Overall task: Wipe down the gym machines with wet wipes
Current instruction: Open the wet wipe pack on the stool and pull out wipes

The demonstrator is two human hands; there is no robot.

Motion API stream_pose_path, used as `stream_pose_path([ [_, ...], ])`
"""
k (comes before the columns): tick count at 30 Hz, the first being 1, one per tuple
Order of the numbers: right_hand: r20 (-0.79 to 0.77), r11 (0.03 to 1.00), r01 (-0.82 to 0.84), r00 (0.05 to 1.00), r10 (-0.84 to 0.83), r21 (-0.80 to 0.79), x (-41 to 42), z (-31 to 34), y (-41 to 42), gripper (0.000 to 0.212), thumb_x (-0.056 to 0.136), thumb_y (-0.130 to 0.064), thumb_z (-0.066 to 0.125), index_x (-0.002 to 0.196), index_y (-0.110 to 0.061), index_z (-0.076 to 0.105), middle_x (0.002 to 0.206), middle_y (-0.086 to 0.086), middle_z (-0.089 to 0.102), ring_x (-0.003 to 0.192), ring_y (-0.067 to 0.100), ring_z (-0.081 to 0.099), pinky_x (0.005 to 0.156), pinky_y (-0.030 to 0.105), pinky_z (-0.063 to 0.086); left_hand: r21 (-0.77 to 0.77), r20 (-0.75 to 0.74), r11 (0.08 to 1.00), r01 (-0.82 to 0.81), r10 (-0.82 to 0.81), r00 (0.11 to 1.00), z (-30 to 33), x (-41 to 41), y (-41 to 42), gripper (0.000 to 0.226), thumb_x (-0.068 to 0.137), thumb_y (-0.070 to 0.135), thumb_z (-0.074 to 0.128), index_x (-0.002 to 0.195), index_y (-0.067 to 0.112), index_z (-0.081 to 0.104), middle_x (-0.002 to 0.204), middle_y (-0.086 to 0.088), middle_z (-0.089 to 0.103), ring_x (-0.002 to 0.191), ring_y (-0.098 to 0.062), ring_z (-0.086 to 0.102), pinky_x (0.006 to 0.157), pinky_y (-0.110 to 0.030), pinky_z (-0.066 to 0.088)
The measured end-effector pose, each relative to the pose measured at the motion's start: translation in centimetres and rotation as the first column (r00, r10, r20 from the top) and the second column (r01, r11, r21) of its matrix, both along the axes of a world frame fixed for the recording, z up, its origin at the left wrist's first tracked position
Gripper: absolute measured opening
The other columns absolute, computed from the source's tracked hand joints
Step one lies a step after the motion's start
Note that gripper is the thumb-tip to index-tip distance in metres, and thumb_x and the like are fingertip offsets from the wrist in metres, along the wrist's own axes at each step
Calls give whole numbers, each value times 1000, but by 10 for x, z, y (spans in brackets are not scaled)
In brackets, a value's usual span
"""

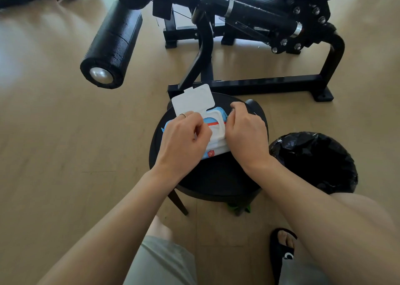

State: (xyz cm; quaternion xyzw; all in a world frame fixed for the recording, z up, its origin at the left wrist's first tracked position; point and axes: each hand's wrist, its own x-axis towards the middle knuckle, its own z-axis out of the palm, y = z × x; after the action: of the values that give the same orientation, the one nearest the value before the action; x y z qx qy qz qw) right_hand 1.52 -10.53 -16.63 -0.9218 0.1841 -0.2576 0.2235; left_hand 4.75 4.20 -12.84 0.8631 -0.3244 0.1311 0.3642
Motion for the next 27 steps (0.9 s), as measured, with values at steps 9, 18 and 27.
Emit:
stream_pose_path([
  [9,-181,936,37,983,29,350,9,29,0,34,108,-42,31,112,-20,57,97,0,64,91,22,60,79,41,47,38,-68,999,9,-7,998,-5,1,7,25,96,29,45,72,26,41,66,20,41,64,-6,46,61,-15,29],
  [18,-301,982,-27,950,83,186,15,18,3,42,110,-43,25,102,-16,57,99,4,58,91,23,57,75,41,45,56,-83,994,95,-90,992,1,4,1,32,95,21,51,68,30,38,64,19,40,60,-5,45,59,-12,29],
  [27,-299,980,-1,952,62,199,17,21,5,41,109,-47,27,99,-18,53,95,2,56,88,23,61,79,49,54,-105,-474,994,-41,-14,881,7,3,38,37,101,8,50,66,21,46,58,20,47,62,-1,44,56,-11,35],
])
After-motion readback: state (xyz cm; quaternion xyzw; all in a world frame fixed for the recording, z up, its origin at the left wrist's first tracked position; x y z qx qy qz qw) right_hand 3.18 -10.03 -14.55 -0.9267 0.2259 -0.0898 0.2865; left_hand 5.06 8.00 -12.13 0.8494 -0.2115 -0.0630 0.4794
